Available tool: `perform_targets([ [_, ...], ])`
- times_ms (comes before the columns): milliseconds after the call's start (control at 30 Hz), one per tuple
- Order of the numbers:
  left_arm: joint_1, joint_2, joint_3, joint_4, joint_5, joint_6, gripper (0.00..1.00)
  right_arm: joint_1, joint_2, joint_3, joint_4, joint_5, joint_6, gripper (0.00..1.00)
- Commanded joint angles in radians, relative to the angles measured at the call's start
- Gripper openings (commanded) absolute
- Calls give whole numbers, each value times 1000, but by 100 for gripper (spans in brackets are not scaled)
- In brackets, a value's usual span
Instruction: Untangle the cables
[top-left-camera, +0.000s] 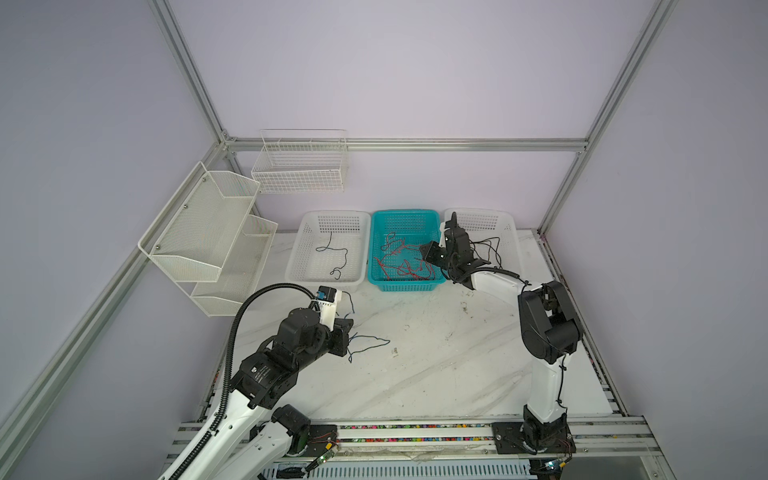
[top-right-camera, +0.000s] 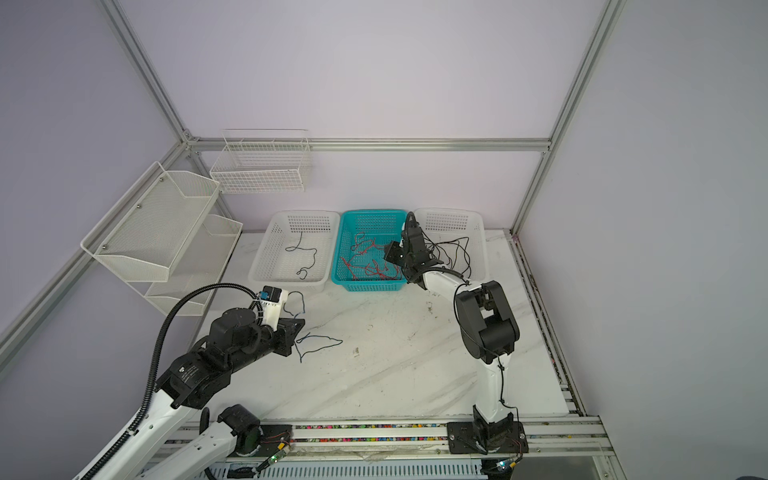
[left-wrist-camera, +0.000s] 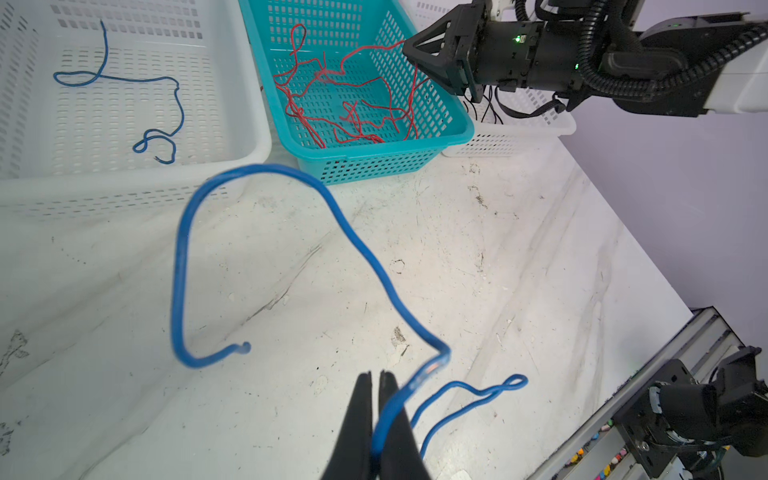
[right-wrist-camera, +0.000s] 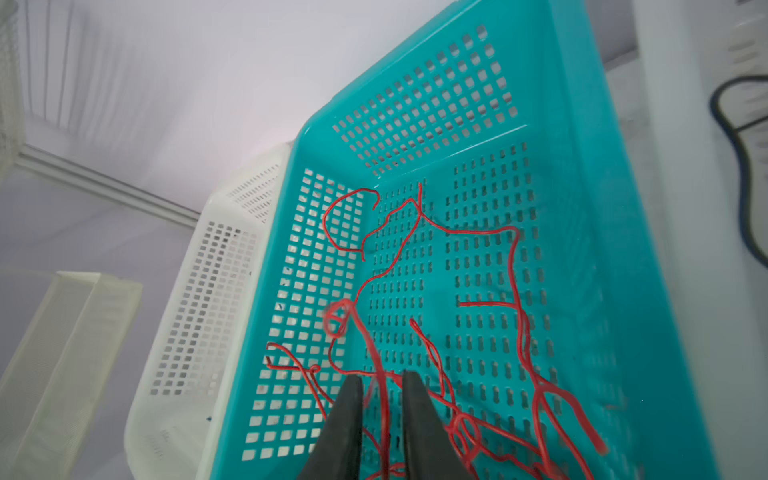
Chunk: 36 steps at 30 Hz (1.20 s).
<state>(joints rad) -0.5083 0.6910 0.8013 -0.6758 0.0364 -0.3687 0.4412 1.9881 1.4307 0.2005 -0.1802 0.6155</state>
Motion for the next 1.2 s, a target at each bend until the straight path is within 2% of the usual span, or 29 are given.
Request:
perform_targets([
  [0,49,28,124,39,45,45,0,11,-60,24,-36,44,-46,38],
  [167,130,86,176,67,67,79,0,19,-188,-12,-55,102,-76,55],
  [267,195,152,211,98,64,103,0,33,-300,-66,-42,151,-91,75],
  [400,288,246,257,148,85,100,0,36,-429,-129,-57,163,-102,81],
  [433,305,266,268,159,79,96,0,36,-459,-146,-58,167,-103,86],
  [667,370,448,375,258,-43,114,0,43,-716,-286,-77,175,-108,91],
  [800,410,616,458,328,-88,125,0,58,-856,-367,-101,166,-115,94],
  [900,436,777,556,332,-89,127,0,60,-956,-419,-136,162,-125,94],
  [1033,443,948,688,314,-140,195,0,63,-1081,-476,-184,160,-140,95],
  [1167,449,1099,816,257,-120,220,0,64,-1185,-533,-218,165,-155,95],
])
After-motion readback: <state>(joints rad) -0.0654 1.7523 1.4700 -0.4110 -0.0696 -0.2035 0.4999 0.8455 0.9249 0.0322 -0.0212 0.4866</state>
